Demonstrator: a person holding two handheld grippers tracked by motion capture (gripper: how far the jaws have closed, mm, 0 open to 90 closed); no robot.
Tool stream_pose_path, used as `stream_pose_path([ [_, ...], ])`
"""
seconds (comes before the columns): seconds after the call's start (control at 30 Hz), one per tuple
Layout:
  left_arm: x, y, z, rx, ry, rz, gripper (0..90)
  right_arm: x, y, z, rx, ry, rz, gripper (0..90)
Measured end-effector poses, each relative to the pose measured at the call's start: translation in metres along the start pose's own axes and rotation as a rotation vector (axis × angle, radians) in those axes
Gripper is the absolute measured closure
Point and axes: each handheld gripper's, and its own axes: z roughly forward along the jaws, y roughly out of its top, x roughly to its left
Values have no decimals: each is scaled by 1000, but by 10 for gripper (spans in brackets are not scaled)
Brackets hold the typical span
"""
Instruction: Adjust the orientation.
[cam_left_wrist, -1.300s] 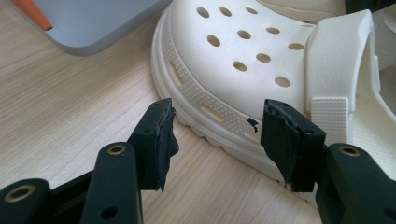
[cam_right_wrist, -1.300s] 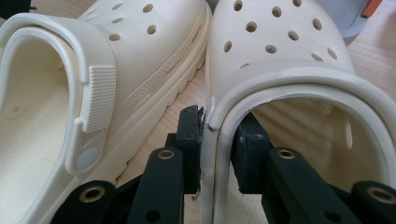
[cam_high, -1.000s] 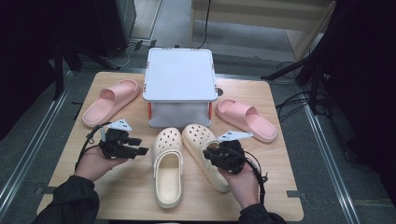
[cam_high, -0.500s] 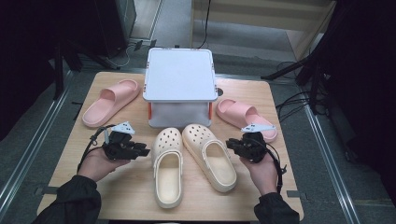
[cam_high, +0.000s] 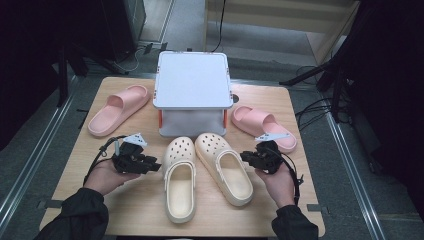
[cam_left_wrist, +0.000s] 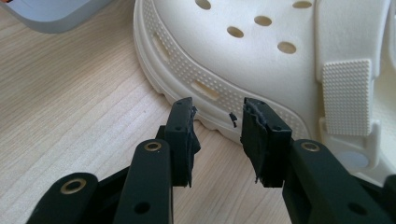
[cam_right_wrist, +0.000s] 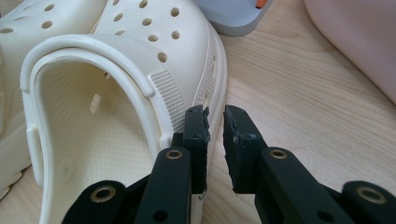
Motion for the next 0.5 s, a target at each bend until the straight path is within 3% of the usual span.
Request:
stream_pose_path([
  [0.23,-1,-1,4,21,-15,2,632,9,-5,-2,22,32,-2,791],
  [0.37,-4,0,6,42,-24,23,625,16,-6,-2,33,46,-15,791],
  [0.5,-5,1,5,31,-25,22,624,23,-8,-2,42,59,-29,789],
])
